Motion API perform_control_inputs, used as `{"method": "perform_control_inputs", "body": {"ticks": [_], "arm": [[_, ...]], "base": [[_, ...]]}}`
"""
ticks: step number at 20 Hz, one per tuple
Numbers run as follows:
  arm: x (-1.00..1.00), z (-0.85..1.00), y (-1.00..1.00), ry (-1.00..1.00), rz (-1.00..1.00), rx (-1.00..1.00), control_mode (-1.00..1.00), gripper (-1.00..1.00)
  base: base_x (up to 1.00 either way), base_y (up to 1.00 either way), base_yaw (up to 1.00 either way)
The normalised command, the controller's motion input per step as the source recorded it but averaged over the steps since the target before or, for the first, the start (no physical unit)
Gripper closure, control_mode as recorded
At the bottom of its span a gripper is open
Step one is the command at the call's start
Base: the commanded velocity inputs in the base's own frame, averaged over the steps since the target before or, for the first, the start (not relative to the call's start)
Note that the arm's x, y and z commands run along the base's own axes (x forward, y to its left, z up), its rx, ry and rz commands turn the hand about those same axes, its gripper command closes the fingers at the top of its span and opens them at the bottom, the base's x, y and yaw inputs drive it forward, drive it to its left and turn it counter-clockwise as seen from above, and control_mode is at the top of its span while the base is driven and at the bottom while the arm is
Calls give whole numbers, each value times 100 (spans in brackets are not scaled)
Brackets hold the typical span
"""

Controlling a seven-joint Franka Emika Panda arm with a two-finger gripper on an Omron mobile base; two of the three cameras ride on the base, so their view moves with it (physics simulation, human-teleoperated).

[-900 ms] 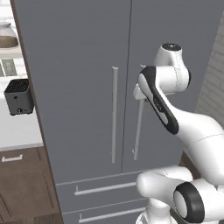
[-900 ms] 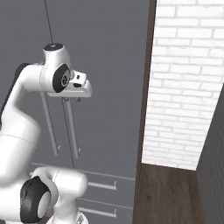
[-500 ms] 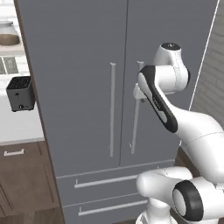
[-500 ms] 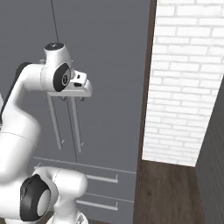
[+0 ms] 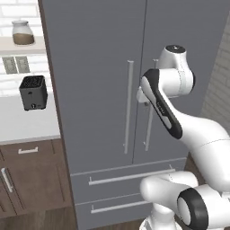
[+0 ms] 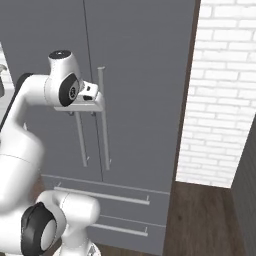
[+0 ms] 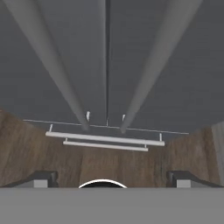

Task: Take the strawberry from the fridge and place it on top of the pancake, located on the dining counter.

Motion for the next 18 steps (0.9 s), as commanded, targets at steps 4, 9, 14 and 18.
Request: {"method": "perform_control_inputs", "body": {"ticks": [4, 9, 14, 18], "arm": [[0, 0, 0, 0, 0, 0, 100, -100], [0, 0, 0, 0, 0, 0, 100, -100], [0, 0, 0, 0, 0, 0, 100, -100], [0, 0, 0, 0, 0, 0, 100, -100]], "base": [[-3, -12, -5], [-40, 0, -12], [-35, 1, -8], [0, 0, 0]]}}
